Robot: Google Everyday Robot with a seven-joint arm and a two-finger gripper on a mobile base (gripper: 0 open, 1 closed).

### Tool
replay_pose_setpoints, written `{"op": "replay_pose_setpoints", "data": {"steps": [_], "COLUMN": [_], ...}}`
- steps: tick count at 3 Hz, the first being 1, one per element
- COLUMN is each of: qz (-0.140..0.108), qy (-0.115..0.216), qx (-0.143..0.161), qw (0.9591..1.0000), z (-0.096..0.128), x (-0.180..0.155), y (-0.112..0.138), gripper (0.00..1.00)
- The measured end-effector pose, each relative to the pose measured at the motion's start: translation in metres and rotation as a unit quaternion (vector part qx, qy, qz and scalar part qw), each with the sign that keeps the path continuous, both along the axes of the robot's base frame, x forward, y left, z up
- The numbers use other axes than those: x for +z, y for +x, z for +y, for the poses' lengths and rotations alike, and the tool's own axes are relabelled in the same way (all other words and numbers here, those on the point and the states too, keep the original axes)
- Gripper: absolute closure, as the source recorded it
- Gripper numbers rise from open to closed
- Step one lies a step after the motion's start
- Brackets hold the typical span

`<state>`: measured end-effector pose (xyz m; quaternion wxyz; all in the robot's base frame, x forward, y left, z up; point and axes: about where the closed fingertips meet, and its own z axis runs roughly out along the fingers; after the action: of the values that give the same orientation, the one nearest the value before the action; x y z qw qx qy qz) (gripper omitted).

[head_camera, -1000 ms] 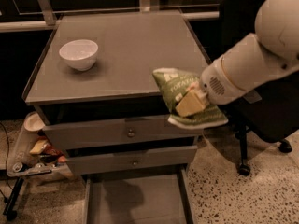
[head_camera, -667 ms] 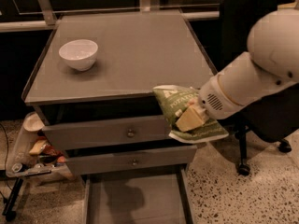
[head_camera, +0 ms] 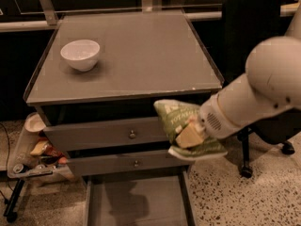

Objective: Place green jalapeno chip bag into bottom drawer

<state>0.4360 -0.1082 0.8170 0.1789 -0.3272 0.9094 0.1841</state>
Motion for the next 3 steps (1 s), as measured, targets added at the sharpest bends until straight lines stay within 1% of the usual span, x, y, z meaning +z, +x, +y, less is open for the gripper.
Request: {"op": "replay_pose_setpoints", "data": {"steps": [1, 2, 3], "qz": [0.048, 0.115, 0.132], "qy": [0.033, 0.038, 0.041], "qx": [-0.042, -0.084, -0.097], "qw": [0.9975, 0.9891, 0.9856], "z": [0.001, 0.000, 0.000], "x": [-0.081, -0.172, -0.190], "y": [-0.024, -0.048, -0.054], "gripper": [1.00, 1.00, 1.00]}}
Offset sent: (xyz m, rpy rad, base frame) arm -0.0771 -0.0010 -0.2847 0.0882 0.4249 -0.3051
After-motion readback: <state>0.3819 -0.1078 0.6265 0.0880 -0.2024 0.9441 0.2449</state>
